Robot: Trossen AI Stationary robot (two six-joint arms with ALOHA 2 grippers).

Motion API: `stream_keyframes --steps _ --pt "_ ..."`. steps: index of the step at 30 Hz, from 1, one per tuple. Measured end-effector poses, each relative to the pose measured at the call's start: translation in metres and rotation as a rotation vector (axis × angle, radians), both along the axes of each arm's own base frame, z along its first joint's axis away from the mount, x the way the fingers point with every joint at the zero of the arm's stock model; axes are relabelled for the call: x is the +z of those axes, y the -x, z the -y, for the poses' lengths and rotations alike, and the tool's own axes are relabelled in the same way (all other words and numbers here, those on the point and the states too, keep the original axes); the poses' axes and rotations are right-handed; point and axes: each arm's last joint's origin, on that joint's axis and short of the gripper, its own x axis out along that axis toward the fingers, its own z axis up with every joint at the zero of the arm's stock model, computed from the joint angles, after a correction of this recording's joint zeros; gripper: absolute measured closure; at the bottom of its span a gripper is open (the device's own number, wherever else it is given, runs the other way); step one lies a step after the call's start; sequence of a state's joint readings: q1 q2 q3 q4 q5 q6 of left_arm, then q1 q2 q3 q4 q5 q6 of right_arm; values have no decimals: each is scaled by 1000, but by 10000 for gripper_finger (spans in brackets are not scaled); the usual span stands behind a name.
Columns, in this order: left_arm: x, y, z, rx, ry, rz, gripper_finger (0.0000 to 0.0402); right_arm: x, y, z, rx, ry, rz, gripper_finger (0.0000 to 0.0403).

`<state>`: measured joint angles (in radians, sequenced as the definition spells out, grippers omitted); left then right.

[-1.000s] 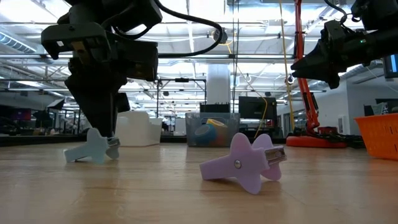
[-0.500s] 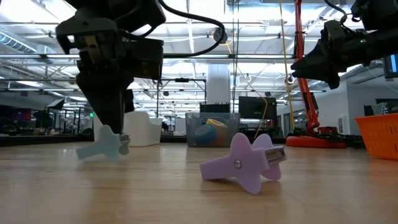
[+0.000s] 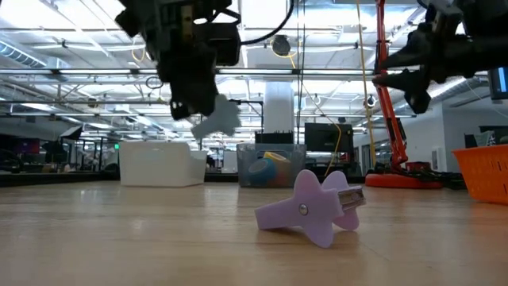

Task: Pick and place Stapler, Stapler remover, tape
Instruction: Put the light blue staple remover into the orange basket

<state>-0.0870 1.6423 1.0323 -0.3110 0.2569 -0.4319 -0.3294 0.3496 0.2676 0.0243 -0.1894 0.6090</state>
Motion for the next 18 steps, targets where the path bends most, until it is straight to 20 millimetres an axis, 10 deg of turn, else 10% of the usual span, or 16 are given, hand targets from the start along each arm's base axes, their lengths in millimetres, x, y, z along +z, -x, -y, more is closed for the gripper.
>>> stream_keyframes --steps 18 --pt "88 -41 -57 371 -33 574 401 12 -40 -14 144 177 174 203"
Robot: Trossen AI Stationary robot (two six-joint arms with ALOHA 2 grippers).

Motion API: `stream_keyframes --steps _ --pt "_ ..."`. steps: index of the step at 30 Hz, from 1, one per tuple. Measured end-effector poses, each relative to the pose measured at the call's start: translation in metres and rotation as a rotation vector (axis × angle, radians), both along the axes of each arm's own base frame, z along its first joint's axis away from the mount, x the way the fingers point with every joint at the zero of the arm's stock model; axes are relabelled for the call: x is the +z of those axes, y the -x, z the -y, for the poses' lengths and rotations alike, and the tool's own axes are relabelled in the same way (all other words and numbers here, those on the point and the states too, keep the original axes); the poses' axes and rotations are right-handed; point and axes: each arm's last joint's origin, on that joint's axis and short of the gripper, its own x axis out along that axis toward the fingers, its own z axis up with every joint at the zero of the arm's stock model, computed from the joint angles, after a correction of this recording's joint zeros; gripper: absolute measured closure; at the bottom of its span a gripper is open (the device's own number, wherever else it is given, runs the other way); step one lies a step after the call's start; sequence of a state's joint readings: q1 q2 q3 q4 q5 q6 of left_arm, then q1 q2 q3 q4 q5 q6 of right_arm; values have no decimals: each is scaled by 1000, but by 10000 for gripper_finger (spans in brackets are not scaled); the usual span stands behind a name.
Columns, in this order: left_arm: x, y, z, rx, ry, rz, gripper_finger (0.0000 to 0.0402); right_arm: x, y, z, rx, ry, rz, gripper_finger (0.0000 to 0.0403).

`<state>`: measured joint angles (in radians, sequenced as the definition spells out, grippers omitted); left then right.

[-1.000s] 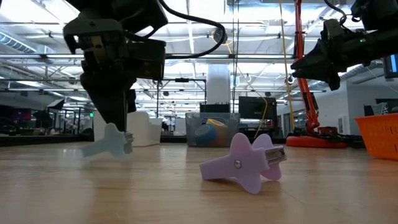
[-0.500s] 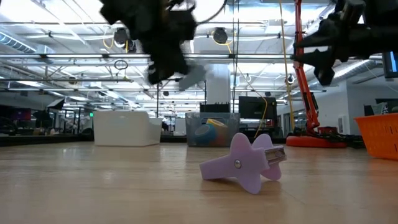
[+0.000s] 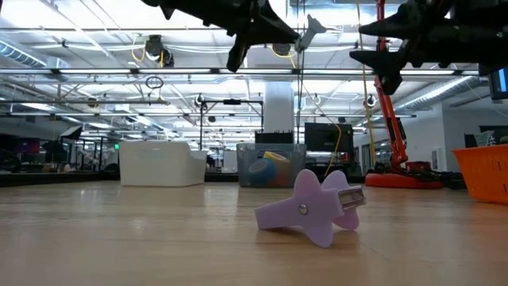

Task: Pick and place Stapler, Stapler remover, tape
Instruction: Put the light blue staple remover into the orange basket

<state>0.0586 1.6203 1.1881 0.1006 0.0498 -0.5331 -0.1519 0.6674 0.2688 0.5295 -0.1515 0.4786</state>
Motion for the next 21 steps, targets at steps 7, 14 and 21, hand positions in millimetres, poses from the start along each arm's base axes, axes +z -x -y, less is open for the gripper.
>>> stream_keyframes --steps 7,14,21 --pt "6 -2 -3 89 -37 65 401 0 -12 0 -9 34 51 182" --pt "11 -3 -3 111 -70 112 401 -3 -23 1 -9 37 92 188" --pt "11 -3 -3 114 -72 109 401 5 -36 3 -9 40 114 184"
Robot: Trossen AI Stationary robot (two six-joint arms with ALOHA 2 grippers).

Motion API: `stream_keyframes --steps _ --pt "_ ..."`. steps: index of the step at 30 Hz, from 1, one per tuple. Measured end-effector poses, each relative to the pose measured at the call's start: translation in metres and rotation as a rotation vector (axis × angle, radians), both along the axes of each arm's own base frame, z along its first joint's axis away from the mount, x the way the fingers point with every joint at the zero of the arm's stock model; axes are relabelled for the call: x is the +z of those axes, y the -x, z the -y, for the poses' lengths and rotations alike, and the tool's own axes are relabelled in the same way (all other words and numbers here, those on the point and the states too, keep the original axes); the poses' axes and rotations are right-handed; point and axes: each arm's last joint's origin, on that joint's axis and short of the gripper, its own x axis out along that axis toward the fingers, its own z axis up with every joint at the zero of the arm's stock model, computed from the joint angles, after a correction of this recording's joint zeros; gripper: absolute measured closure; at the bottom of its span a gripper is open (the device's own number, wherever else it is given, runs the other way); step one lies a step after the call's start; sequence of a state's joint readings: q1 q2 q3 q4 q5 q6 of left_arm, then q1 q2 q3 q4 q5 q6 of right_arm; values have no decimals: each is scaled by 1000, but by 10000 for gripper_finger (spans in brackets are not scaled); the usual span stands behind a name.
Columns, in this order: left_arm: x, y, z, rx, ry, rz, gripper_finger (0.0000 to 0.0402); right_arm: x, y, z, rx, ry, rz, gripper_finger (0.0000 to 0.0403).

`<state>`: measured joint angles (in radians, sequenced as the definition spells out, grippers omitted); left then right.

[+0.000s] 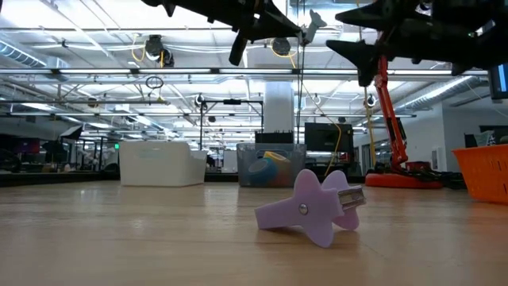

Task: Pick and place Stapler, Stapler remover, tape
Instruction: Put the light blue staple remover into the orange basket

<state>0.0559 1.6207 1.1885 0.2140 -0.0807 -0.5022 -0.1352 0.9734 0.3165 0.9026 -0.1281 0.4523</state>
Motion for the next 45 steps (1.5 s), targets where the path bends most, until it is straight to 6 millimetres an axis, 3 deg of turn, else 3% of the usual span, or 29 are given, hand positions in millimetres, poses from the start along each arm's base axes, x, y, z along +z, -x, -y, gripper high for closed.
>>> stream_keyframes --steps 11,31,45 --pt "-2 0 -1 13 -14 -23 401 7 -16 2 1 43 -21 171" --pt "0 0 -3 61 -21 3 401 11 -15 2 -1 21 16 243" --pt "-2 -3 -2 76 -18 11 401 12 -15 3 -36 16 23 253"
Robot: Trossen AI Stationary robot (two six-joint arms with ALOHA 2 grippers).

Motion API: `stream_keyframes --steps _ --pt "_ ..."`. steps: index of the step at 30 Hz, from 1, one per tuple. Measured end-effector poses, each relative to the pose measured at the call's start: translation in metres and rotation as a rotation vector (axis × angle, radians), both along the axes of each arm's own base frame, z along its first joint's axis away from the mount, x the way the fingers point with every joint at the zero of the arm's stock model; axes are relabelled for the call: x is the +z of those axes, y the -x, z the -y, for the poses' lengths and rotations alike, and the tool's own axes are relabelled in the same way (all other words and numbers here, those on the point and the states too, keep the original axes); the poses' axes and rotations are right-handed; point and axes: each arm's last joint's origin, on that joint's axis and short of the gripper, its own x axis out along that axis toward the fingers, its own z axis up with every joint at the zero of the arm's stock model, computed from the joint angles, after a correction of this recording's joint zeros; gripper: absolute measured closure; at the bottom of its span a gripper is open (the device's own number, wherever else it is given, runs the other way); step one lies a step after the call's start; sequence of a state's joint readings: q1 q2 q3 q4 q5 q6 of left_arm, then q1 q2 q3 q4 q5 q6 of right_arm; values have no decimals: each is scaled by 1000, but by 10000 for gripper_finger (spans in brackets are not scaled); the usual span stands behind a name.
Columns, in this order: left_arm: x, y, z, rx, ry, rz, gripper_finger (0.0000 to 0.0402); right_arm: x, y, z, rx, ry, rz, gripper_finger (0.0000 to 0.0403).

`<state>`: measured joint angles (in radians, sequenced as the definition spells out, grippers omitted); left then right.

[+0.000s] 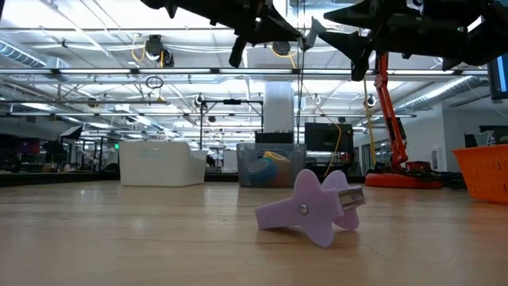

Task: Pick and place Stapler, Stapler remover, tape
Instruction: Put the light blue staple remover into the orange basket

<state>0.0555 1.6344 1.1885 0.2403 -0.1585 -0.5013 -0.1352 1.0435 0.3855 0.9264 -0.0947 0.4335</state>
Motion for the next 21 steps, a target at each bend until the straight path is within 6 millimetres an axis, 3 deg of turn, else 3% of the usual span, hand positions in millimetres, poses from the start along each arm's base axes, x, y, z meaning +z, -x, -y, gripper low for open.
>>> stream_keyframes --steps 10,21 --pt "-2 -4 -1 3 5 27 401 0 0 1 -17 -2 -3 275" --pt "-2 -4 0 -1 10 27 401 0 0 0 -17 5 -4 358"
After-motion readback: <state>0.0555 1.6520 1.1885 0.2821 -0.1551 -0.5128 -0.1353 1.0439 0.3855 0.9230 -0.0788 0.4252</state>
